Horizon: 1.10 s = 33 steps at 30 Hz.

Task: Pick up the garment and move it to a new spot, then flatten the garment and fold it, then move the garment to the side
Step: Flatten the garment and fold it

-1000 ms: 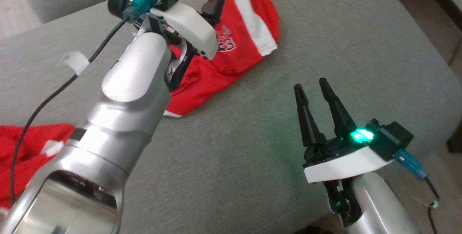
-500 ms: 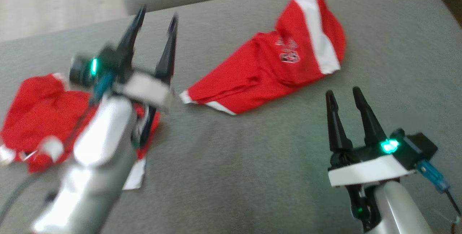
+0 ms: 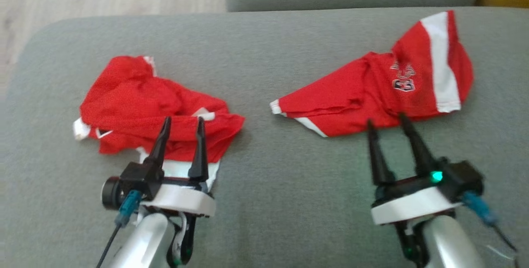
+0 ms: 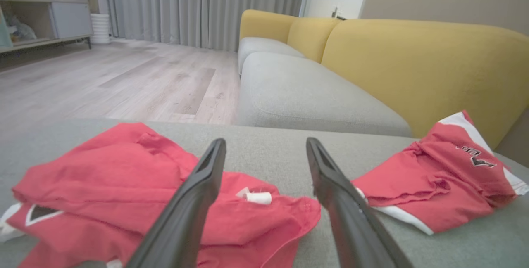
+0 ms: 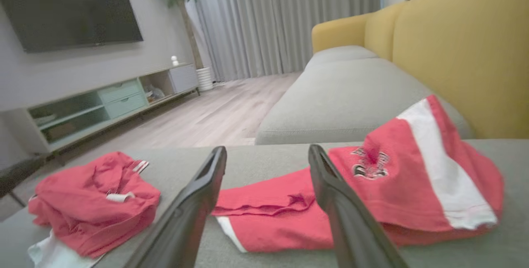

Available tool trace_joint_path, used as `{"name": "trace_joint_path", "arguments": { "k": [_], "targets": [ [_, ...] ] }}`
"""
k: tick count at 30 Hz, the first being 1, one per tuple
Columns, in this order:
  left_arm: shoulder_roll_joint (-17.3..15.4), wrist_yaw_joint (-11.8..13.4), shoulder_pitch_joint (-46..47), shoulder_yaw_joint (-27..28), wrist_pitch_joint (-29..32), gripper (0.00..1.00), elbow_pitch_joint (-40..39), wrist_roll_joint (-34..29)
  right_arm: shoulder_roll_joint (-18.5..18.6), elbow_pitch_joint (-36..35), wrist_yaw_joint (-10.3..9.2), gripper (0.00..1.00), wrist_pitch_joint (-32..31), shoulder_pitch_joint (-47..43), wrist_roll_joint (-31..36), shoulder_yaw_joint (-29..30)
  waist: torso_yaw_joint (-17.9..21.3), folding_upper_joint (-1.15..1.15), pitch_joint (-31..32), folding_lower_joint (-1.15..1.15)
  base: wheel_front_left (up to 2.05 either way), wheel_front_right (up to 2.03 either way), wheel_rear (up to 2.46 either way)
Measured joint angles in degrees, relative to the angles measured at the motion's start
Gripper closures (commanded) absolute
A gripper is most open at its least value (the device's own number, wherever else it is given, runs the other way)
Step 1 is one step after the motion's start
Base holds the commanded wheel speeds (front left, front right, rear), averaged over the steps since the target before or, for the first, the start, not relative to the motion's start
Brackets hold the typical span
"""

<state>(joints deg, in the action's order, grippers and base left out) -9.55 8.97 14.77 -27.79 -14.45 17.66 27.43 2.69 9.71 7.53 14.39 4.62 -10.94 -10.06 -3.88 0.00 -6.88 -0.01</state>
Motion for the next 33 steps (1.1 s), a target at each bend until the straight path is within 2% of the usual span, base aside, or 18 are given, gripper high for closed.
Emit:
{"name": "trace_joint_path", "arguments": {
  "k": [4,6,12,22,29,30,31,33],
  "targets": [
    [1.1,-0.97,0.3,0.22,0.0,0.0,-0.52,-1.41,0.04,6.71,0.0,0.0,-0.2,3.55,8.13,-4.2,-2.63,0.0,-0.7,0.0,0.0,0.0,0.0],
    [1.63,-1.49,0.3,0.31,0.0,0.0,-0.45,-1.89,0.51,11.16,0.0,0.0,-2.43,7.42,12.07,-6.47,-3.71,0.0,-1.25,0.01,0.0,0.0,0.0],
    [3.85,-3.01,1.1,0.33,0.0,0.0,0.53,-3.02,4.53,23.68,0.0,0.0,-8.17,19.93,19.07,-11.31,-6.93,0.0,-2.92,0.01,0.0,0.0,0.0],
    [5.91,-4.76,2.58,0.35,0.0,0.0,2.53,-3.88,6.82,38.28,0.0,0.0,-9.26,30.12,21.24,-19.96,-11.64,0.0,-5.01,0.01,0.0,0.0,0.0],
    [6.54,-5.02,2.87,0.45,0.0,0.0,2.7,-4.46,7.38,43.62,0.0,0.0,-7.64,34.54,22.62,-20.69,-13.14,0.0,-6.23,0.01,0.0,0.0,0.0],
    [6.57,-5.02,3.0,0.56,0.0,0.0,2.7,-4.48,7.24,44.33,0.0,0.39,-7.37,35.07,22.62,-20.43,-13.21,0.0,-6.42,0.01,0.0,0.0,0.0],
    [6.59,-5.02,3.09,0.75,0.0,0.0,2.69,-4.64,7.05,44.86,0.0,1.0,-6.91,35.42,22.63,-19.98,-13.19,0.0,-6.57,0.01,0.0,0.0,0.0],
    [6.62,-4.98,3.14,1.36,0.0,0.0,2.67,-4.81,6.58,45.43,0.0,1.0,-5.42,35.88,22.81,-18.37,-12.77,0.0,-6.73,0.02,0.0,0.0,0.0]
  ]
}}
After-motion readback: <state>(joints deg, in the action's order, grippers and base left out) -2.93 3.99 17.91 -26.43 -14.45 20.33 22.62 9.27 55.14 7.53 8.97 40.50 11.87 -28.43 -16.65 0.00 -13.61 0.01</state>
